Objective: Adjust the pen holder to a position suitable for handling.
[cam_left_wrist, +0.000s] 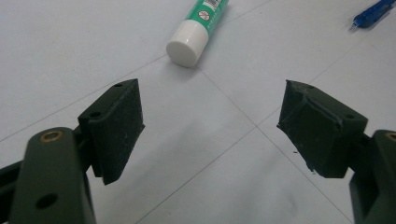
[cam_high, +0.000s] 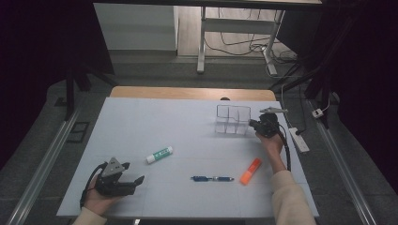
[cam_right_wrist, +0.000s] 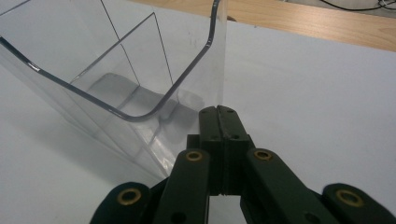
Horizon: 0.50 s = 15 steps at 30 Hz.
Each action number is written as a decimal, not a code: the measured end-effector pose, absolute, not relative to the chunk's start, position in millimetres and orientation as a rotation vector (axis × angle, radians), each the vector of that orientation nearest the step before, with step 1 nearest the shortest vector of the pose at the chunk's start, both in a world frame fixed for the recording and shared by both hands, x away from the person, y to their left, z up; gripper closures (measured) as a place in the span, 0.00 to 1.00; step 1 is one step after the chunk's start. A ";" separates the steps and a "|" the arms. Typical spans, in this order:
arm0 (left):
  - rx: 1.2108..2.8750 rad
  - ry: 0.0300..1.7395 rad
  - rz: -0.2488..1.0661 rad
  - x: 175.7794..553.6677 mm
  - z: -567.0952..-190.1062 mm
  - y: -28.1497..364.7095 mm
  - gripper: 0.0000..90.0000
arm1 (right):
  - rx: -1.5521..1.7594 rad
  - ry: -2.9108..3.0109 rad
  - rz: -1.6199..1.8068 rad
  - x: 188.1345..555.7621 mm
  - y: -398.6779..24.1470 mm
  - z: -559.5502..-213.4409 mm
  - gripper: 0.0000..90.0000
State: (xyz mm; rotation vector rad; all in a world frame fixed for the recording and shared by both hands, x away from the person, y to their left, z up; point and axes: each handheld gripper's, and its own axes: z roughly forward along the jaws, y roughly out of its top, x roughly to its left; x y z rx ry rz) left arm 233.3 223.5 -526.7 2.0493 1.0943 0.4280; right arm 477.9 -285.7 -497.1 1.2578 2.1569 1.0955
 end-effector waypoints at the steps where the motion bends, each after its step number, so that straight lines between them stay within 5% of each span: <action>1: 2.050 1.094 0.428 233.4 -526.8 223.5 0.25 | 1.251 2.161 1.093 477.9 -284.3 -497.1 0.99; 15: 2.050 1.093 0.430 233.5 -526.9 223.7 0.25 | 1.237 2.186 1.075 479.3 -271.6 -496.4 0.99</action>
